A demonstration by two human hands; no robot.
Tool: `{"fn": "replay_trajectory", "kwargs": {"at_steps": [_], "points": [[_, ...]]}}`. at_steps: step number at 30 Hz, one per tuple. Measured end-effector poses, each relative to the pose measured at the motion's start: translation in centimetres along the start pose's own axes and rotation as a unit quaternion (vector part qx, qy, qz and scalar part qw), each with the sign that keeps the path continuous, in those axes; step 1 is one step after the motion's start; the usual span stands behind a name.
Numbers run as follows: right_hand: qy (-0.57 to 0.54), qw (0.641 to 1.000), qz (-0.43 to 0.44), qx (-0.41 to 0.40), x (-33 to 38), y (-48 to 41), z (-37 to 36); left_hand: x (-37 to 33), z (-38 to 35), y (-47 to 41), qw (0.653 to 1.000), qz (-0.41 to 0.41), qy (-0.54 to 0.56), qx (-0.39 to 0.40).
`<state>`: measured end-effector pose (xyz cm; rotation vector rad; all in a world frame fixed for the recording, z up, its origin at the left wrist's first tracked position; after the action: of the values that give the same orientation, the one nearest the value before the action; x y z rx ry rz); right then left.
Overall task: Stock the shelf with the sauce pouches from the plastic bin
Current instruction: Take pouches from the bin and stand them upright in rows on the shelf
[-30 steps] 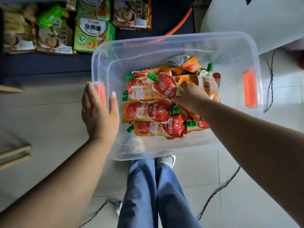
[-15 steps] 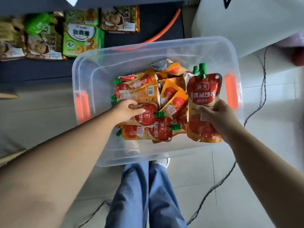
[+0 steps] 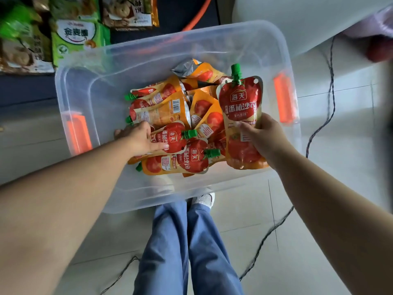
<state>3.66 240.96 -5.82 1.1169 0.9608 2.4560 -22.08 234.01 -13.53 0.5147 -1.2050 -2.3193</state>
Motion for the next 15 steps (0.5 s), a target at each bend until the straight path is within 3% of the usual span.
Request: {"fn": "replay_trajectory", "kwargs": {"at_steps": [6,9,11,15], "points": [[0.014,0.999,0.036,0.011,0.9,1.3,0.8,0.6,-0.3,1.5,0.997,-0.01,-0.072,0.019],[-0.004,0.999,0.041,0.019,1.2,2.2,1.1,0.3,-0.3,2.7,0.997,-0.033,0.071,-0.006],[-0.036,0.999,0.027,0.025,1.8,3.4,1.5,0.2,0.1,4.6,0.993,-0.035,0.106,-0.029],[-0.113,0.99,-0.014,0.077,3.1,6.9,2.7,-0.2,3.2,10.0,0.957,-0.02,0.22,-0.186]]}}
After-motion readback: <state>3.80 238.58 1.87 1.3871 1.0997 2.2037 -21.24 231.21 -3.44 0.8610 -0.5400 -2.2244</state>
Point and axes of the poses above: each hand's wrist, its own y-axis away from the middle knuckle, its own z-axis out of the back of the hand, x = y × z, the point moved 2 cm from there along -y, towards the middle knuckle, and after that the axes turned 8 degrees about y, right-handed, at the moved point
